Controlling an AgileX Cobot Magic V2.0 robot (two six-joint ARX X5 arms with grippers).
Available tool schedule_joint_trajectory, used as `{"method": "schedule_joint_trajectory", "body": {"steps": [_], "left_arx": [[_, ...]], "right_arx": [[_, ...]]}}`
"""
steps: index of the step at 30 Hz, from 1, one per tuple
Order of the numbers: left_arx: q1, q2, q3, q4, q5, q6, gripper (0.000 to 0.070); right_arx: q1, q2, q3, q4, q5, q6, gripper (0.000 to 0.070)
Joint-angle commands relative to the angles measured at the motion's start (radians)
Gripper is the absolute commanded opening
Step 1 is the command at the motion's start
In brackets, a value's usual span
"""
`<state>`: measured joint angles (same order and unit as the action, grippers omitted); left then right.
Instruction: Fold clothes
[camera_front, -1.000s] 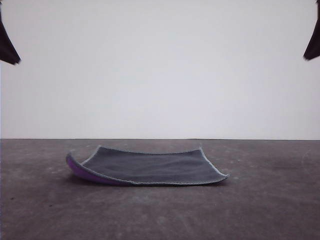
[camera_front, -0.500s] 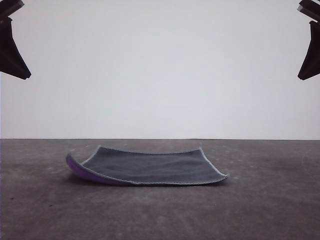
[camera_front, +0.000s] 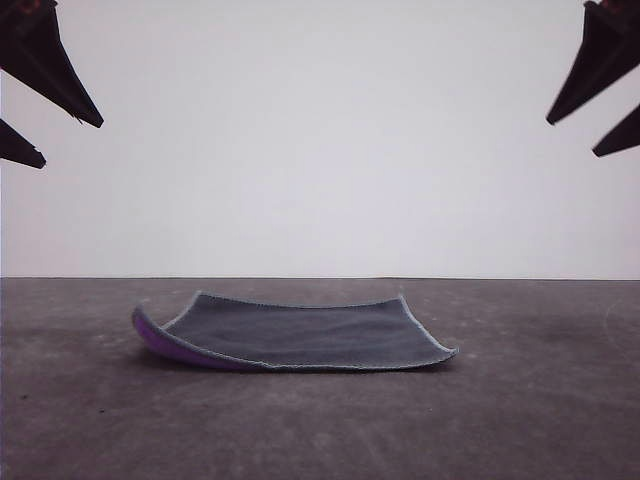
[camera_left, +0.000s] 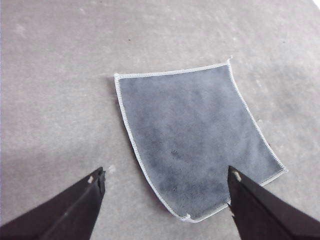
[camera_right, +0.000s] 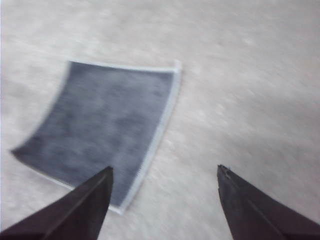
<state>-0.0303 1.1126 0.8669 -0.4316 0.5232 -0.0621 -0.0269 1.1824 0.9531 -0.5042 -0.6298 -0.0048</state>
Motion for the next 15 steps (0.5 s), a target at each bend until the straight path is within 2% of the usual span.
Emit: {"method": "schedule_joint_trajectory", "body": {"steps": [1, 9, 10, 13, 15], "left_arx": [[-0.001, 0.012, 0.021, 0.004, 0.006, -0.010, 0.0476], [-0.001, 0.029, 0.021, 0.019, 0.024, -0.032, 0.0475], [-0.001, 0.041, 0.021, 0.030, 0.038, -0.044, 0.0475], [-0.006, 0.095, 0.023, 0.075, 0.103, -0.083, 0.0475], [-0.013, 0.139, 0.026, 0.116, 0.131, -0.099, 0.0475]], "right_arx": [[0.000, 0.007, 0.015, 0.010, -0.011, -0.014, 0.0424], [0.002, 0.025, 0.015, 0.015, 0.001, -0.004, 0.0433], [0.003, 0.036, 0.015, 0.018, 0.000, -0.001, 0.0448], [0.024, 0.092, 0.015, 0.049, -0.003, 0.022, 0.0574], [0.041, 0.135, 0.015, 0.083, -0.002, 0.027, 0.0588]]}}
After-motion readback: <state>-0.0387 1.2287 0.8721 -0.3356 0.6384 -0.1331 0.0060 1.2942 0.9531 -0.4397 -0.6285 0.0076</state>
